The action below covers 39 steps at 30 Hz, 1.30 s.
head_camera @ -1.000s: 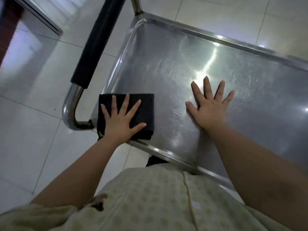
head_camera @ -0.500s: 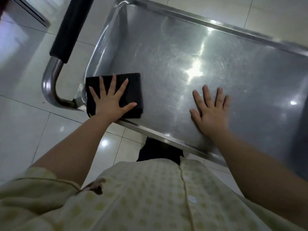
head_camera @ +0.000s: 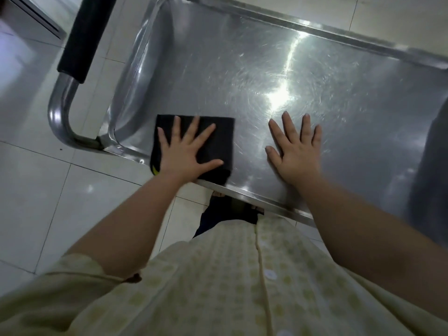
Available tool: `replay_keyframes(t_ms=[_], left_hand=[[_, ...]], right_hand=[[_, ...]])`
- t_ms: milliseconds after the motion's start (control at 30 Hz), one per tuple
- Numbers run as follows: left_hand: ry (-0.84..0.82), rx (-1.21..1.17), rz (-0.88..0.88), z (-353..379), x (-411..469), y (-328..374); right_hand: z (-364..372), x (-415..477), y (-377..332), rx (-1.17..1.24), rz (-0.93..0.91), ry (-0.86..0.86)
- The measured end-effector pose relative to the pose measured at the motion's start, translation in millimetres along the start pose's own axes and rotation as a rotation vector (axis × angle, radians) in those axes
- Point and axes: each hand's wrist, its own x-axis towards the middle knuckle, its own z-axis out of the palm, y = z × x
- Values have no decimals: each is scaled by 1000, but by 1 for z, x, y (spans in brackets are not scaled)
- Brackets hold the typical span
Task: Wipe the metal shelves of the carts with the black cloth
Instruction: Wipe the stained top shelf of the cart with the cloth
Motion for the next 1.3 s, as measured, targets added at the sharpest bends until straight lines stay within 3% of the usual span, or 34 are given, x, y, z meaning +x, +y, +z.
replay_keyframes(t_ms=[167, 300, 467, 767, 900, 1100, 1300], left_hand=[[27, 11, -48, -18, 17, -100], [45, 83, -87, -20, 22, -126], [48, 69, -76, -12, 13, -92], [16, 82, 140, 7, 5, 88], [27, 61, 154, 3, 4, 60], [50, 53, 22, -5, 11, -17], [30, 59, 69, 3, 7, 32]], right_hand=[[0, 3, 0, -18, 7, -7], [0, 2, 0, -14, 8, 4], [2, 0, 0, -70, 19, -12], [-6, -1, 5, -8, -23, -31], [-7, -24, 34, -23, 51, -74], [-5, -78, 89, 25, 234, -85], [4, -79, 92, 15, 253, -62]])
